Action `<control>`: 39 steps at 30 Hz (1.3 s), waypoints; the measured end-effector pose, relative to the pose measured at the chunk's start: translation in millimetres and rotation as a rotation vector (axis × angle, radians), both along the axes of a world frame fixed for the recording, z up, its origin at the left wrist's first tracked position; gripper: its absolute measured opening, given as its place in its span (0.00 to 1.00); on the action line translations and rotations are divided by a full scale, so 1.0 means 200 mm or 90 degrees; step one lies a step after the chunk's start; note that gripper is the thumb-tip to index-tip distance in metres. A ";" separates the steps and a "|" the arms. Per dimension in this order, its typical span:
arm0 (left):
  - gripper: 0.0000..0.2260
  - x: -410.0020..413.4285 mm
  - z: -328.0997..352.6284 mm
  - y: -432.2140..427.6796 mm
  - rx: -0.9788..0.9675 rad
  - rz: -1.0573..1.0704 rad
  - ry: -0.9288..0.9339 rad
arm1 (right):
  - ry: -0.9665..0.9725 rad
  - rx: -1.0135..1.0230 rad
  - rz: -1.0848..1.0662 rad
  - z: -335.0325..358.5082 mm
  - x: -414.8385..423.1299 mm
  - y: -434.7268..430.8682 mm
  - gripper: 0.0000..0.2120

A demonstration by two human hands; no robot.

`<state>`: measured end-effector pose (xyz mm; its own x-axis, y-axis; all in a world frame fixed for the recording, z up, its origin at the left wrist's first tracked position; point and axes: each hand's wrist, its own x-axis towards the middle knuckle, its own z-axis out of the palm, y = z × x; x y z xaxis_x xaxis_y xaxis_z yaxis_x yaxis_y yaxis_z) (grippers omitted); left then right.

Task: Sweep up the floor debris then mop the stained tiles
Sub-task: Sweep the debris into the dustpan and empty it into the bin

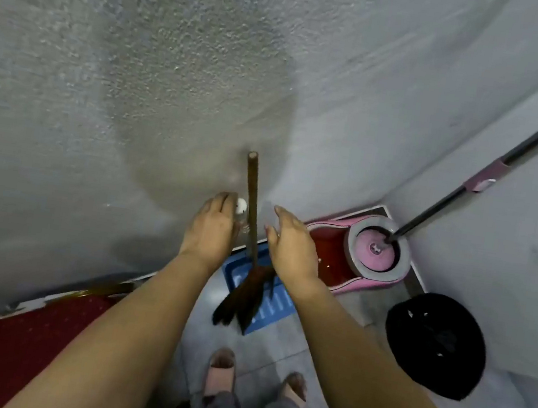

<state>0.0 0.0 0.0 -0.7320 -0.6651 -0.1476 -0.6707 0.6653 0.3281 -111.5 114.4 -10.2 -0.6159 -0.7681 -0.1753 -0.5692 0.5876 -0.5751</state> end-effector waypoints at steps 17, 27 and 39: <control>0.12 -0.02 -0.18 -0.12 0.189 -0.065 0.062 | -0.087 -0.043 -0.106 -0.08 0.07 -0.13 0.06; 0.11 -0.01 -0.01 0.09 0.215 -0.148 0.035 | -0.087 -0.063 -0.181 0.07 0.13 0.28 0.08; 0.12 -0.09 0.27 0.79 0.199 -0.299 0.093 | -0.116 -0.146 -0.362 0.29 0.21 1.07 0.08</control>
<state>-18.6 158.0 54.2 -0.9656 -0.2050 -0.1601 -0.2599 0.7372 0.6237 -69.5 328.8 47.7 -0.9142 -0.3600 -0.1859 -0.0851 0.6191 -0.7807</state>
